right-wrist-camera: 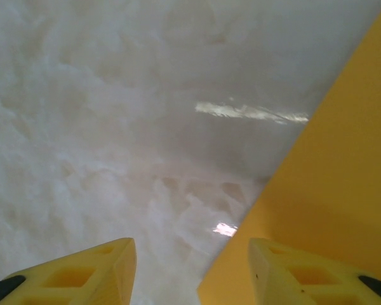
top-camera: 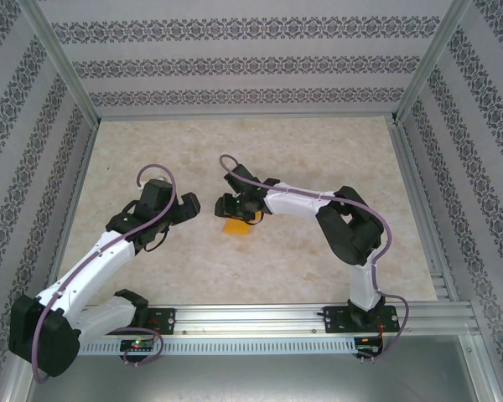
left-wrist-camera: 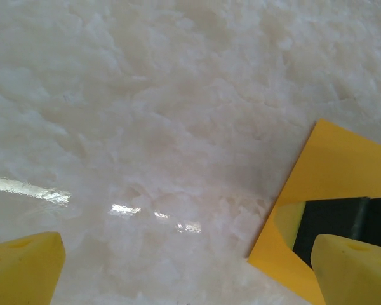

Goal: Fold a paper plane with a square sheet of paper (pick it up from the middle)
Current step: Rotate the paper at the center of the table, then third fold the triangle at the center of the table.

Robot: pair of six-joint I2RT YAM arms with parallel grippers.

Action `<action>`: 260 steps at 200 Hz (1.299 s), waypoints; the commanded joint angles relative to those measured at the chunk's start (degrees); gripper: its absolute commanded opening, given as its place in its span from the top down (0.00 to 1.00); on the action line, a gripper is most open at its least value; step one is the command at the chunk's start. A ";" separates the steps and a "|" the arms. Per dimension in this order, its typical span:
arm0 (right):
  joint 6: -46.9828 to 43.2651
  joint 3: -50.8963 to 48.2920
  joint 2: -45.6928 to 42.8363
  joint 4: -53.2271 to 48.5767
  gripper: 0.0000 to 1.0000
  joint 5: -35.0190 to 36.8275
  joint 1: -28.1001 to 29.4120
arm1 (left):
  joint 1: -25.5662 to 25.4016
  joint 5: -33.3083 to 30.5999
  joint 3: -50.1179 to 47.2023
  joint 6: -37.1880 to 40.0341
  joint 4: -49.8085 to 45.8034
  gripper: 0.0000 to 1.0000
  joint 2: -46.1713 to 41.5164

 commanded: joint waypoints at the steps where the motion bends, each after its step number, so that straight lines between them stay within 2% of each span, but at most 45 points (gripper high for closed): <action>1: -1.89 0.96 0.99 -1.86 0.49 -1.27 0.78 | 0.82 0.17 1.04 -1.07 0.40 0.00 1.16; 78: -13.46 -1.81 2.55 -8.39 0.46 -3.70 2.49 | 0.81 4.58 1.27 0.05 2.44 0.00 3.72; 108: -23.72 -6.02 -0.40 -15.66 0.46 -3.55 2.32 | 0.83 7.79 0.88 1.44 4.18 0.00 3.76; 139: -26.25 -10.04 -7.62 -16.84 0.46 -3.76 0.77 | 0.86 13.65 -0.35 1.88 8.48 0.00 5.29; 169: -21.63 -13.36 -17.40 -13.67 0.42 -2.12 -0.56 | 0.68 19.36 0.07 2.32 11.33 0.07 8.44; 205: -7.64 -22.91 -28.92 -7.87 0.39 2.93 -4.37 | -0.74 25.64 0.91 2.39 16.19 0.20 12.48; 232: -0.01 -31.92 -35.63 -0.56 0.40 1.18 -7.80 | -3.56 29.31 2.82 1.41 20.44 0.33 17.17; 260: 3.45 -37.17 -37.03 4.90 0.41 -1.72 -9.37 | -7.05 31.56 6.26 0.72 23.54 0.44 24.12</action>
